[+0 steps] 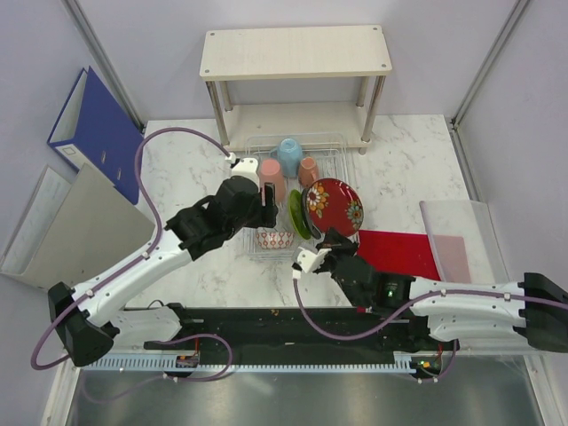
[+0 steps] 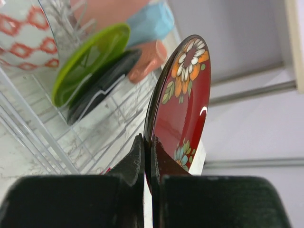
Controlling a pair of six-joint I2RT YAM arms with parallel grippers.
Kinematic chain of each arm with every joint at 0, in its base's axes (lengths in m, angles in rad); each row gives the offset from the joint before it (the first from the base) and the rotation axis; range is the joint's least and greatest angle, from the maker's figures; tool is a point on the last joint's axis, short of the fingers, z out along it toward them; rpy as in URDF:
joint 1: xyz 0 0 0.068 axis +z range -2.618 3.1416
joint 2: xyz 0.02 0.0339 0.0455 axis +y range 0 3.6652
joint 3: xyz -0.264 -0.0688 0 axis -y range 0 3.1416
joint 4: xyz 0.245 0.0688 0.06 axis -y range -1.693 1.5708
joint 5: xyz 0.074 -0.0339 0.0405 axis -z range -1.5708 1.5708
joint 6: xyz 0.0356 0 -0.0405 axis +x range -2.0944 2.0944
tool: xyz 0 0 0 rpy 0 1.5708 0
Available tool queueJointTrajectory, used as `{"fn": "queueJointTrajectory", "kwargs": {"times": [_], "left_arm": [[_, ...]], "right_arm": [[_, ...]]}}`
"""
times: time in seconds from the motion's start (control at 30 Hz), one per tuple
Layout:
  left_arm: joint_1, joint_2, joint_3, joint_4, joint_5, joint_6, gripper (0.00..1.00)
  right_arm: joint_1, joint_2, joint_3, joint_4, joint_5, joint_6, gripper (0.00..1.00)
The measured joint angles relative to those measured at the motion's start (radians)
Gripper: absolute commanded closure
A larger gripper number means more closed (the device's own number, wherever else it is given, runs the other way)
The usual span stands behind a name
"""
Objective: Unload the mixed dishes from the dish rack
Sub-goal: Pick up the plate from the dish rack.
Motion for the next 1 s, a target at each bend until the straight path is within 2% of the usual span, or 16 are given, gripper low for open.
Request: {"fn": "queueJointTrajectory", "kwargs": {"times": [0.2, 0.33, 0.4, 0.53, 0.8, 1.0], "left_arm": [[0.003, -0.010, -0.001, 0.005, 0.097, 0.053, 0.24], [0.003, -0.021, -0.003, 0.014, 0.189, 0.096, 0.23], [0.003, -0.034, -0.008, 0.018, 0.217, 0.118, 0.19], [0.008, -0.086, -0.032, 0.018, 0.237, 0.153, 0.15], [0.006, -0.140, -0.045, 0.037, 0.242, 0.175, 0.14], [0.006, -0.136, -0.045, 0.049, 0.261, 0.175, 0.22]], "right_arm": [[0.155, -0.054, -0.056, 0.186, 0.023, -0.158, 1.00], [0.232, -0.034, -0.074, 0.229, 0.025, -0.222, 1.00], [0.259, -0.021, -0.076, 0.235, 0.037, -0.238, 1.00], [0.284, -0.010, -0.078, 0.243, 0.057, -0.252, 1.00], [0.311, 0.059, -0.077, 0.223, 0.035, -0.259, 1.00], [0.320, 0.065, -0.077, 0.215, 0.023, -0.259, 1.00]]}}
